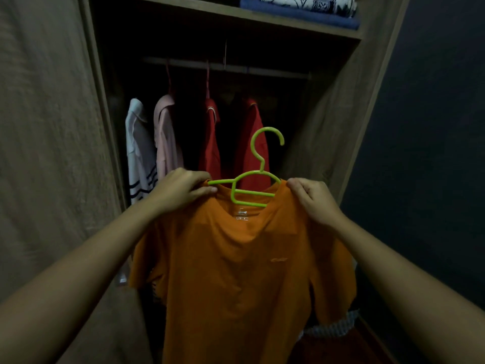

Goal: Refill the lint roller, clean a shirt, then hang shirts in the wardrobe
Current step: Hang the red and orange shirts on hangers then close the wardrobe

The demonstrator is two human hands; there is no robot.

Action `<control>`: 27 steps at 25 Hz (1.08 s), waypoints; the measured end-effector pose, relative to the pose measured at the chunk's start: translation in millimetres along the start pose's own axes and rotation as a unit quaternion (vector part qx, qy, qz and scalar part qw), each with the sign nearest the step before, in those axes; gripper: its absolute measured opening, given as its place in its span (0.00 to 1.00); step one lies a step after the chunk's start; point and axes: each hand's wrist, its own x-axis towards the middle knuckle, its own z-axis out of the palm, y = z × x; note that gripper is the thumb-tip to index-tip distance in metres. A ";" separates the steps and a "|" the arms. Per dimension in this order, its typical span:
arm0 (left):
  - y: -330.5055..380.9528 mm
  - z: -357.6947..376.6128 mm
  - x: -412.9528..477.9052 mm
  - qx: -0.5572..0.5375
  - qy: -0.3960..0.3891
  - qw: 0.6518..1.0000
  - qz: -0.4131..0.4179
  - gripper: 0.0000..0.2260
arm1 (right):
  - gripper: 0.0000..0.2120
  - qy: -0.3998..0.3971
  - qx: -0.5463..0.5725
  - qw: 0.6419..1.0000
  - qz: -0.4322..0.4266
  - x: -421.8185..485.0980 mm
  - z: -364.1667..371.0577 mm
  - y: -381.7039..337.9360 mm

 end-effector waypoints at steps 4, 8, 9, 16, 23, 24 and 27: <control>3.8 -8.4 -2.1 -0.065 0.007 0.998 -0.023 0.20 | 0.18 0.002 -0.014 1.000 0.002 7.0 -10.6 3.8; -4.2 -27.7 -5.4 -0.137 0.026 0.989 -0.041 0.07 | 0.17 0.044 -0.016 0.998 0.046 6.3 -31.5 19.9; -3.7 -28.6 -6.2 -0.135 0.027 0.990 -0.035 0.07 | 0.17 0.018 -0.033 0.999 0.035 6.1 -32.3 20.1; -16.6 -51.5 -16.1 -0.195 -0.069 0.976 -0.062 0.25 | 0.09 0.022 -0.042 0.998 0.034 5.7 -35.8 11.5; 32.2 -27.5 -14.5 -0.152 0.054 0.978 -0.130 0.11 | 0.19 0.047 -0.021 0.998 0.046 21.3 -3.2 -24.4; 45.2 -19.9 -8.1 -0.120 0.073 0.980 -0.138 0.10 | 0.19 0.020 0.028 0.997 0.063 22.7 4.2 -34.7; 78.3 5.7 15.0 -0.066 0.114 0.975 -0.177 0.09 | 0.21 -0.039 0.194 0.966 0.167 31.0 17.9 -49.5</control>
